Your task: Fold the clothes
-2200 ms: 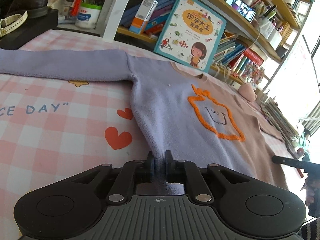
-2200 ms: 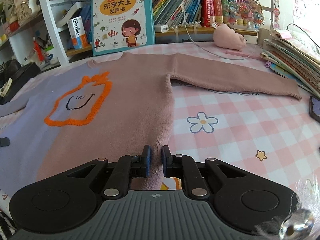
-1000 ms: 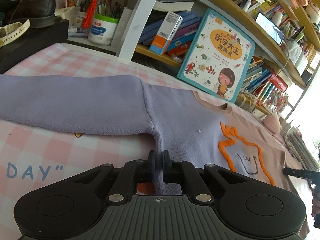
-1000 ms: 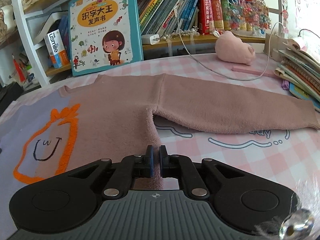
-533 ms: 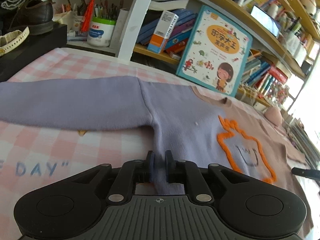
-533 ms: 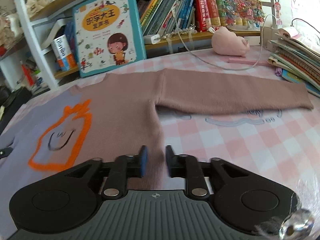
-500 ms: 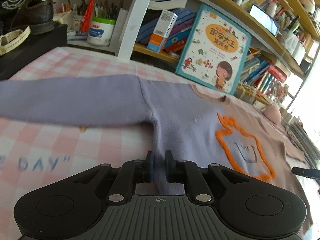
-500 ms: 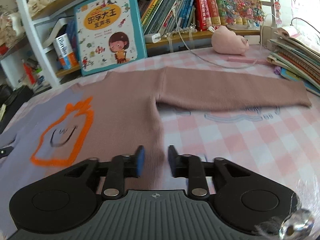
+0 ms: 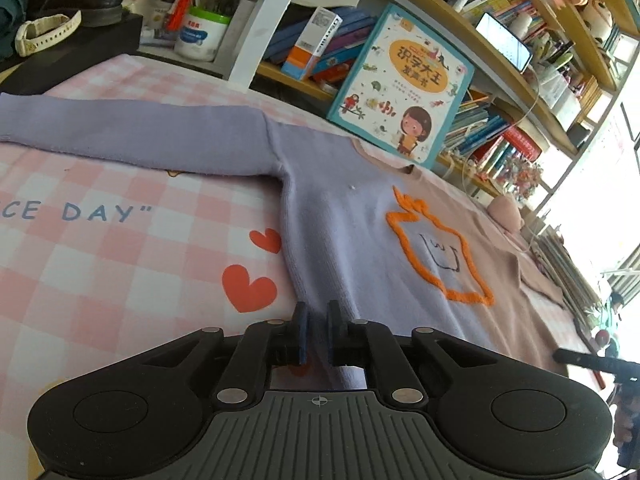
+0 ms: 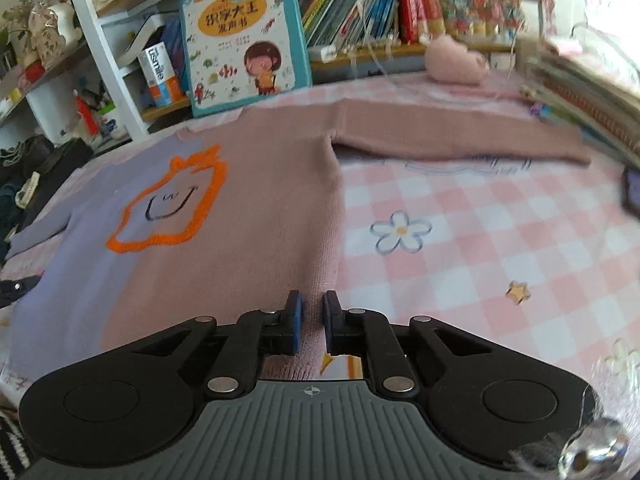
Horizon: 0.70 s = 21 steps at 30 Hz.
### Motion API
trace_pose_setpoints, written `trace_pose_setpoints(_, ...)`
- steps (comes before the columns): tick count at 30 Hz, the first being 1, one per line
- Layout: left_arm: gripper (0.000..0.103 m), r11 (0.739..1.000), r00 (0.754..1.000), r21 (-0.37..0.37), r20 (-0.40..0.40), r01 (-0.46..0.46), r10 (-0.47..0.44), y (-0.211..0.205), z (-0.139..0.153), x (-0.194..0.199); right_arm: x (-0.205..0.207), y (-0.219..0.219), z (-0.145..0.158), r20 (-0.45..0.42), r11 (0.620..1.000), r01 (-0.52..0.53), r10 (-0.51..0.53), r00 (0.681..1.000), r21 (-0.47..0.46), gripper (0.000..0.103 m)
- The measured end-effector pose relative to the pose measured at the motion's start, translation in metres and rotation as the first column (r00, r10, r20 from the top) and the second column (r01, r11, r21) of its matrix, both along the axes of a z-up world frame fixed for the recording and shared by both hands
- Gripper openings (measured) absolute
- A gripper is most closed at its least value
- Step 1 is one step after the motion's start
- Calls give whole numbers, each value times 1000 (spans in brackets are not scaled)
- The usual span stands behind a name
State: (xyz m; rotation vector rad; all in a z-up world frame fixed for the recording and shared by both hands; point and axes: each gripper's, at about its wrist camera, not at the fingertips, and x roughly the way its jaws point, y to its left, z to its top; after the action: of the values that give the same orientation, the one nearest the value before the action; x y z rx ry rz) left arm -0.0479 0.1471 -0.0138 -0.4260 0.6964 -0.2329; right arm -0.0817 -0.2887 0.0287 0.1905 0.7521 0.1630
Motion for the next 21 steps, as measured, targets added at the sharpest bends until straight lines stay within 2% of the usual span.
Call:
trace_pose_setpoints(3,6,1000,1000,6,-2,-4,4,1,0,0,1,4,-1,-6,999,-8,7,1000,-33,10)
trace_pose_setpoints(8,7,996,1000,85,4,4,-4,-8,6,-1,2,4,-4,-18,999,1,-2,1000,-41,13)
trace_pose_setpoints(11,11,990,1000,139,20,-5,2,-12,13,-4,0,3,1,12,999,20,-20,1000,-44,24)
trace_pose_setpoints(12,14,988,1000,156,31,-10,5,-14,16,-5,-1,4,3,26,998,25,-24,999,-49,33)
trace_pose_setpoints(13,20,985,999,173,42,-15,8,-15,18,-6,-1,4,5,42,998,29,-27,999,-54,38)
trace_pose_setpoints(14,24,982,999,189,54,-20,10,-17,21,-7,-2,5,7,59,998,34,-30,998,-59,39)
trace_pose_setpoints(15,34,978,998,206,65,-26,13,-19,24,-8,-3,5,10,74,997,37,-33,997,-65,42)
trace_pose_setpoints(16,45,975,997,222,80,-33,15,-20,27,-9,-3,7,11,86,996,41,-34,996,-74,49)
trace_pose_setpoints(17,51,971,995,237,95,-40,18,-22,29,-10,-3,9,12,97,995,41,-33,995,-88,52)
trace_pose_setpoints(18,63,967,994,252,109,-48,21,-24,31,-11,-4,12,13,107,994,37,-25,994,-107,54)
trace_pose_setpoints(19,71,963,992,265,121,-56,24,-26,33,-12,-4,15,13,115,991,32,-18,993,-127,55)
trace_pose_setpoints(21,75,957,990,283,139,-64,25,-30,34,-13,-3,22,12,122,987,20,0,993,-162,60)
